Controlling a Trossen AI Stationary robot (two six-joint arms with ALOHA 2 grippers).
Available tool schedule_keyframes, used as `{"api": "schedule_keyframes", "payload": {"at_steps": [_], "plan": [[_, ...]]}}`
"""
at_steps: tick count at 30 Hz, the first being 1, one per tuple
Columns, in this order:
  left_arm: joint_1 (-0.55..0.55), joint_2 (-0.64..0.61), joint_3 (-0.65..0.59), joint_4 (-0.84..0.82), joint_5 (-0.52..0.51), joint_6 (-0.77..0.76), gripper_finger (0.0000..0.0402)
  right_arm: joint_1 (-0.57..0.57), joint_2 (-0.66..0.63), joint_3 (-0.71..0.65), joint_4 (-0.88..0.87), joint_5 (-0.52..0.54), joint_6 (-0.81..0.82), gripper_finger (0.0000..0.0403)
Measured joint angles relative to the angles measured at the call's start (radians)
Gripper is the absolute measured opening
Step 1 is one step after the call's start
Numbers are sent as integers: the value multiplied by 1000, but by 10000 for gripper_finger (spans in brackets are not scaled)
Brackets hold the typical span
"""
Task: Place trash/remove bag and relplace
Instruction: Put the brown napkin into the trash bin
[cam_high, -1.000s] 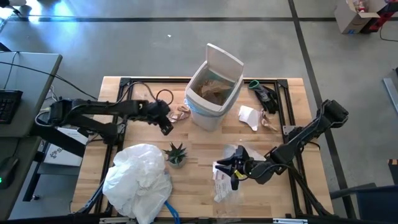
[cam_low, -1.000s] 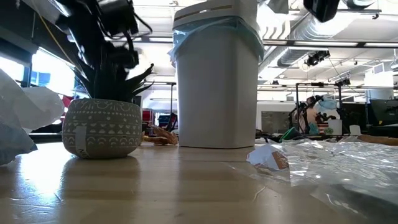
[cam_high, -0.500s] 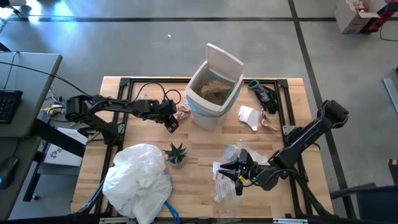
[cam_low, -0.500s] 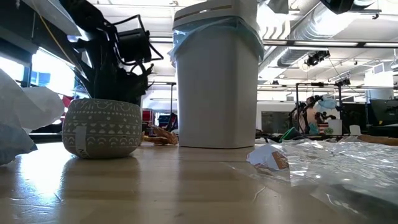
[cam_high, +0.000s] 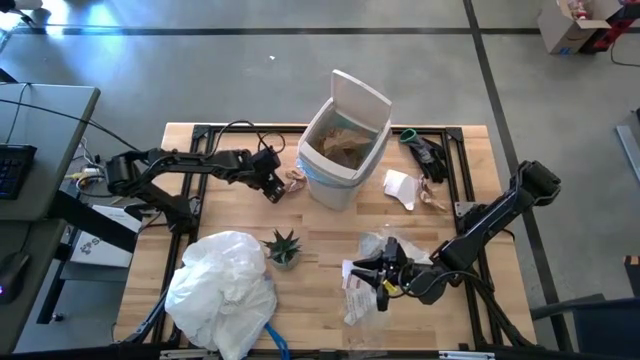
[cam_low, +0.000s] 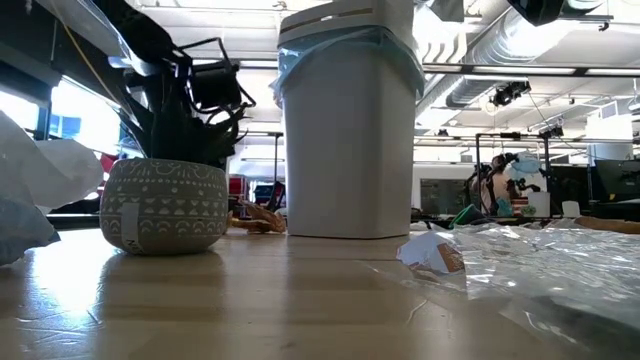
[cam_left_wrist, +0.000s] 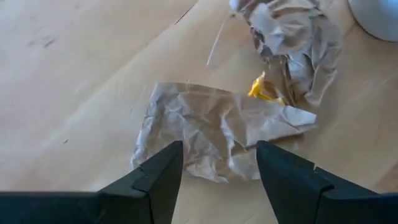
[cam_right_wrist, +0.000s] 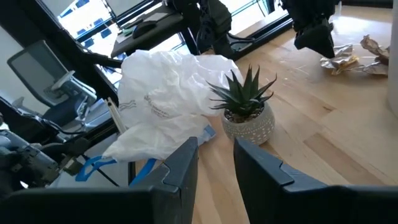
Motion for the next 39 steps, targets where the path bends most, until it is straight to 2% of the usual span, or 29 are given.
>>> {"api": "schedule_keyframes", "payload": {"at_steps": [4,10,13,15,18,20,28,39], "plan": [[20,64,0,5,50,9,189,0,0,0,0,5,0,90],[4,182,12,66,19,14,182,0,0,0,1,8,8,90],[-13,197,13,73,8,22,150,0,0,0,1,9,15,90],[-25,189,12,73,3,28,110,0,0,0,2,9,17,90],[-30,160,3,46,29,51,32,0,0,0,1,9,19,90],[-30,142,0,26,40,57,11,0,0,0,1,9,19,90],[-76,36,-8,-114,41,69,1,0,0,0,1,10,19,90],[-202,-258,25,-111,52,7,0,0,0,0,2,23,8,90]]}}
